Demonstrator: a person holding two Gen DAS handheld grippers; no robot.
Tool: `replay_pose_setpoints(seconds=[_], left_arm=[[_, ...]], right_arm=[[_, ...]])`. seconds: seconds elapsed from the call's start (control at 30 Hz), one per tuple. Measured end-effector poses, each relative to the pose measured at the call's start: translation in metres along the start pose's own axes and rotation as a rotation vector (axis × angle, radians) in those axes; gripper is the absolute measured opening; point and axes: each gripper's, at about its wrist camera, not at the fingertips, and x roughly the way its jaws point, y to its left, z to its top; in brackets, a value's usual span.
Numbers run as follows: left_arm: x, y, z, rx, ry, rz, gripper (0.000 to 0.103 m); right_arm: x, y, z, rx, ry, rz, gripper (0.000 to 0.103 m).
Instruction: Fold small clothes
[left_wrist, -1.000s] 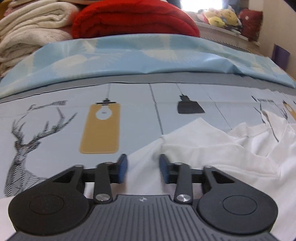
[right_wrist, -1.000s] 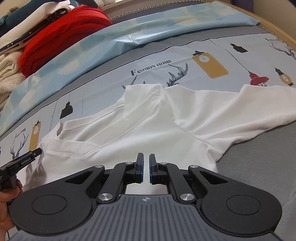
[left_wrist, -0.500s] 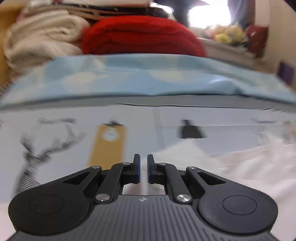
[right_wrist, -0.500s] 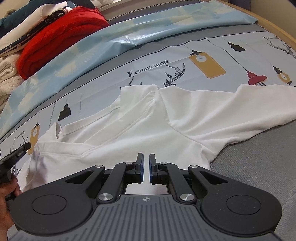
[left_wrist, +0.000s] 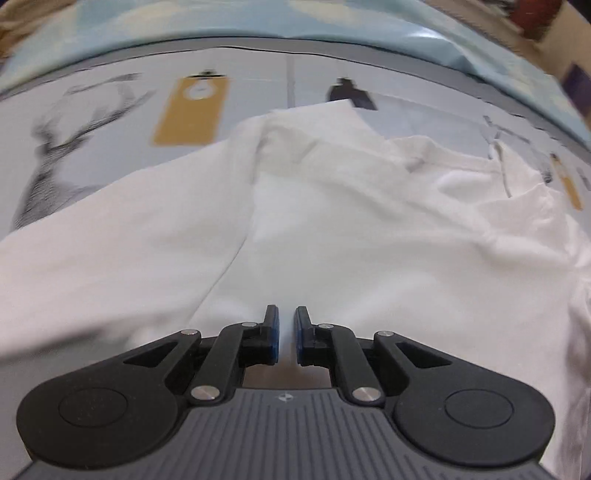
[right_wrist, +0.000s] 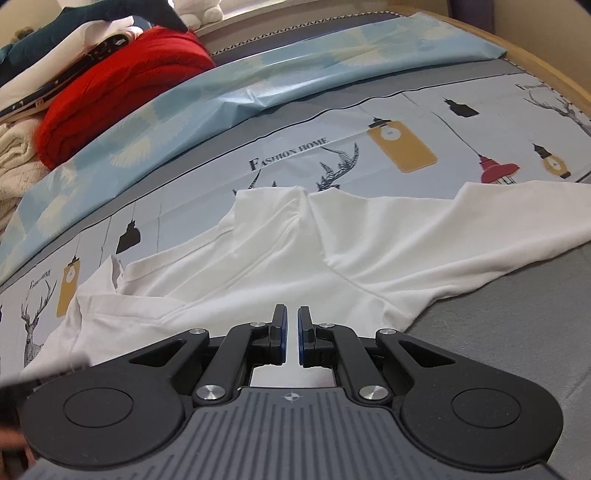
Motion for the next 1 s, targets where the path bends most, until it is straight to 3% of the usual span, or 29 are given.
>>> replay_pose_setpoints(seconds=[0.07,0.13,0.2,0.23,0.27,0.3,0.33,0.5,0.53,0.67,0.8,0.9,1.0], left_arm=[[-0.028,-0.012,-0.012,-0.018,-0.017,0.006,0.011],[-0.048,-0.024,-0.023,-0.049,-0.081,-0.077,0.021],[-0.052,-0.044,-0.041,-0.063,-0.128,-0.125,0.039],[-0.046,-0.050,-0.050,-0.062,-0.127,-0.141,0.042],[-0.032,-0.059,-0.057,-0.070,-0.059,-0.147,0.044],[-0.012,-0.067,-0.062,-0.103,0.073,-0.121,0.042],[-0.011,-0.072,-0.063,-0.123,0.057,-0.102,0.044],[-0.041,-0.100,-0.042,0.002,-0.121,-0.132,0.045],[-0.040,-0.103,-0.041,0.024,-0.125,-0.128,0.045],[-0.014,-0.100,-0.040,0.028,-0.040,-0.096,0.045],[-0.008,-0.079,-0.035,-0.030,-0.010,-0.128,0.045],[-0.012,-0.069,-0.029,-0.027,-0.016,-0.122,0.045],[-0.011,-0.063,-0.031,-0.038,0.001,-0.119,0.045]], right_arm=[[-0.004,-0.007,0.001,0.013,-0.011,-0.005,0.005],[-0.008,-0.017,0.003,0.022,-0.027,-0.019,0.005],[-0.011,-0.031,0.005,0.046,-0.042,-0.029,0.005],[-0.013,-0.041,0.006,0.066,-0.052,-0.036,0.005],[-0.015,-0.052,0.008,0.088,-0.061,-0.044,0.005],[-0.018,-0.066,0.010,0.118,-0.073,-0.055,0.005],[-0.020,-0.081,0.013,0.151,-0.085,-0.066,0.005],[-0.040,-0.177,0.025,0.345,-0.193,-0.114,0.005],[-0.043,-0.197,0.026,0.382,-0.218,-0.133,0.005],[-0.045,-0.276,0.027,0.541,-0.298,-0.204,0.005],[-0.033,-0.338,0.026,0.677,-0.356,-0.246,0.007],[-0.015,-0.361,0.026,0.702,-0.377,-0.259,0.021],[0.005,-0.376,0.027,0.719,-0.397,-0.278,0.023]])
